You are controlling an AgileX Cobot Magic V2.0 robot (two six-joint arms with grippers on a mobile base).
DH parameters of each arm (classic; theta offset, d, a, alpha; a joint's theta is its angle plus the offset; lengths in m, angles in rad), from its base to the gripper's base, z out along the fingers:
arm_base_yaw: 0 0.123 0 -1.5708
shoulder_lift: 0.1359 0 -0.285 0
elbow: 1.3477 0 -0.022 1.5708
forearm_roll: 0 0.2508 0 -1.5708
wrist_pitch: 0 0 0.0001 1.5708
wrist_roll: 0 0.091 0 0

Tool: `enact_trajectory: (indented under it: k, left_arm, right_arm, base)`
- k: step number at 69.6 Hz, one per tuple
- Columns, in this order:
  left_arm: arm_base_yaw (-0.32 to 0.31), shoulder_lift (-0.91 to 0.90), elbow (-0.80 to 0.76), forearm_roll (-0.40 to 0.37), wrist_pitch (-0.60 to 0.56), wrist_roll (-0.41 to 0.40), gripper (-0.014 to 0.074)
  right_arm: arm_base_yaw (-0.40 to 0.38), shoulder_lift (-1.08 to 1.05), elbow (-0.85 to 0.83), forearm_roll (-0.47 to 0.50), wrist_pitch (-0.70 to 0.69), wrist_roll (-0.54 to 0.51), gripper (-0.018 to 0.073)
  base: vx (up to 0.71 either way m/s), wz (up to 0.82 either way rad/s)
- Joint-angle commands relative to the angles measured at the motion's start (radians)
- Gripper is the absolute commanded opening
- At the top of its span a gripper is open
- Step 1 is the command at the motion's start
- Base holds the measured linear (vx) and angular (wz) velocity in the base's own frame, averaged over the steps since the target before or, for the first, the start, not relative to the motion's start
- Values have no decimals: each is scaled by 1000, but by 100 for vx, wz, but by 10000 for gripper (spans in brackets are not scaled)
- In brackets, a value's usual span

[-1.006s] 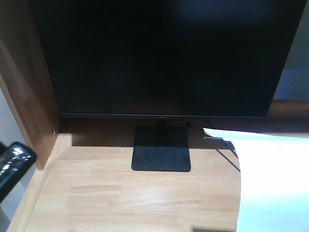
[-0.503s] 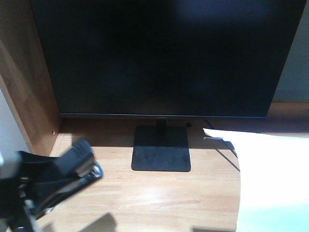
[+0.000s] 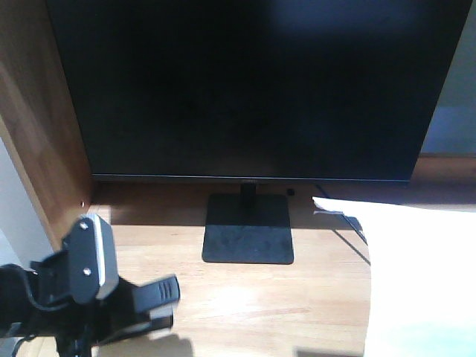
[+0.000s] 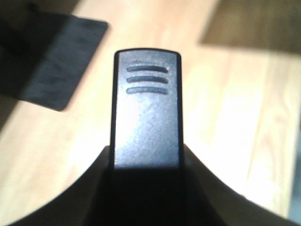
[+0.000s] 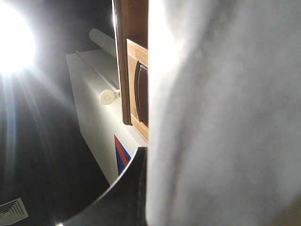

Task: Grab stapler and paper to desk for stapling
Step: 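Lower the black stapler in the left gripper onto the desk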

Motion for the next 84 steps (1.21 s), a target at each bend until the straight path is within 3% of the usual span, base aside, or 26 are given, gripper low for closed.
enact_trajectory:
  k: [1, 14, 30, 43, 56, 84]
  left_arm:
    - [24, 40, -46, -78, 74, 115, -6]
    - [45, 166, -100, -91, 178, 187, -6]
    - [43, 299, -192, -96, 194, 196, -6]
    - [31, 379, -237, -104, 196, 264, -6]
    - [4, 443, -240, -211, 171, 348, -6]
    - [-28, 556, -263, -234, 121, 347, -6]
  right_arm:
    - [-5, 10, 3, -2, -40, -5, -5]
    - [-5, 10, 3, -2, -40, -5, -5]
    - [-5, 10, 3, -2, -40, -5, -5]
    - [-5, 10, 3, -2, -40, -5, -5]
    - [-5, 10, 3, -3, -40, -4, -5]
    - [-5, 10, 3, -3, -40, -4, -5]
  base:
    - [0, 0]
    - [0, 0]
    - [0, 0]
    - [0, 0]
    - [0, 0]
    - [0, 0]
